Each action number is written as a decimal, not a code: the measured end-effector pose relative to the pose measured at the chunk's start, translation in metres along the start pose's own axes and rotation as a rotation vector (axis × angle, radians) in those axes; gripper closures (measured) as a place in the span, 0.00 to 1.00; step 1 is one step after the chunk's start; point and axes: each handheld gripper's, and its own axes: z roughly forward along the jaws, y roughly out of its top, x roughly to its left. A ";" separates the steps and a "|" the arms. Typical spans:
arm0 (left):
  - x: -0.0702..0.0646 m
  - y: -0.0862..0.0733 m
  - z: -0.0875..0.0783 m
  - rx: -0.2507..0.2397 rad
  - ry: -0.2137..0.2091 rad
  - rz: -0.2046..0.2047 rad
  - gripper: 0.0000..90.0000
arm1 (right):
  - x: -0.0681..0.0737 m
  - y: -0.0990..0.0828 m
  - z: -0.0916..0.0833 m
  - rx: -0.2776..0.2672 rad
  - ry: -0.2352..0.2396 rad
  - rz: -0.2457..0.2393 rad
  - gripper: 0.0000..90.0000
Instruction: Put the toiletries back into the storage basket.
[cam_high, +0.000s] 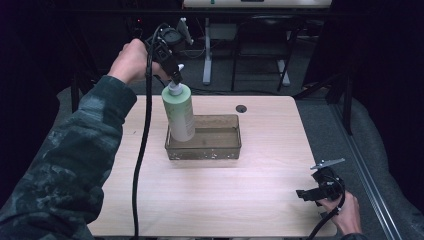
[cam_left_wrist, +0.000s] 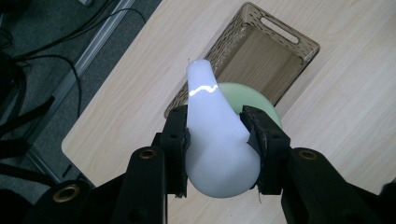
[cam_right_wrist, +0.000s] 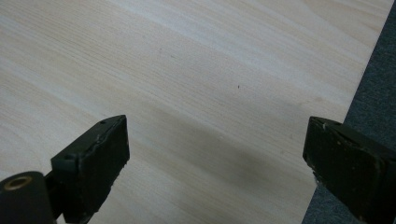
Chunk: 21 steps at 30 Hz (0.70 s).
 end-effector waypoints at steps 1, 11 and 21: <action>0.000 0.000 0.001 -0.001 0.000 -0.005 0.70 | 0.000 0.000 0.000 0.001 0.000 0.000 0.07; 0.005 0.003 0.013 0.013 0.003 -0.016 0.70 | 0.000 0.000 -0.001 0.001 -0.002 0.000 0.08; 0.009 0.002 0.030 0.009 0.009 -0.031 0.70 | 0.001 0.000 -0.001 0.004 -0.003 -0.006 0.08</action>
